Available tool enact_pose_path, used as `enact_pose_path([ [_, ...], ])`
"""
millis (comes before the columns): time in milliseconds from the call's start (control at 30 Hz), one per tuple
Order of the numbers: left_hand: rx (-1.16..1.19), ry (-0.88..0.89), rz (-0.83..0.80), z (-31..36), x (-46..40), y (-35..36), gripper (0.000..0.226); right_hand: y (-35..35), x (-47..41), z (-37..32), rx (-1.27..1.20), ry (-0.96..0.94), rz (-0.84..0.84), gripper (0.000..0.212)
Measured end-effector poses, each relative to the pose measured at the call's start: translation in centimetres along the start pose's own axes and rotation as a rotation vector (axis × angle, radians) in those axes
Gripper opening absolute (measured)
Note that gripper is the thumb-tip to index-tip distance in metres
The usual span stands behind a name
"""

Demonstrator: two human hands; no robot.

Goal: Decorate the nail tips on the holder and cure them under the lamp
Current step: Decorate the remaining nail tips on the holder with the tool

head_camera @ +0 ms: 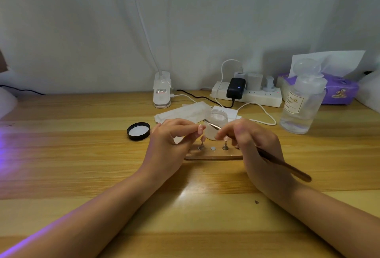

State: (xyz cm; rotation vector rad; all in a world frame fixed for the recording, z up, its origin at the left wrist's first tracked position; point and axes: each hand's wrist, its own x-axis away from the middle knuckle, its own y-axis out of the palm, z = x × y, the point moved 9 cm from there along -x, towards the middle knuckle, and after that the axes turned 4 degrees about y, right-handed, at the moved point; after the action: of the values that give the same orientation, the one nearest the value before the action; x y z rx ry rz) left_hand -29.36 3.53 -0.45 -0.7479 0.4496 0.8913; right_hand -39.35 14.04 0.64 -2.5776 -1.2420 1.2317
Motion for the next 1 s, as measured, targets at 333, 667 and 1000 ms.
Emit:
enact_pose_path([
  [333,-0.012,-0.038,0.004,0.3,0.1,0.0,0.016,-0.4,0.1,-0.6,0.019,-0.059,0.031,0.031],
  [667,-0.004,-0.063,0.022,0.1,0.1,-0.3,0.025,-0.4,0.2,-0.1,-0.042,-0.05,0.019,0.036],
  [1000,-0.001,-0.088,0.035,-0.1,0.1,-0.5,0.031,0.0,0.1,0.1,-0.021,-0.031,-0.002,0.035],
])
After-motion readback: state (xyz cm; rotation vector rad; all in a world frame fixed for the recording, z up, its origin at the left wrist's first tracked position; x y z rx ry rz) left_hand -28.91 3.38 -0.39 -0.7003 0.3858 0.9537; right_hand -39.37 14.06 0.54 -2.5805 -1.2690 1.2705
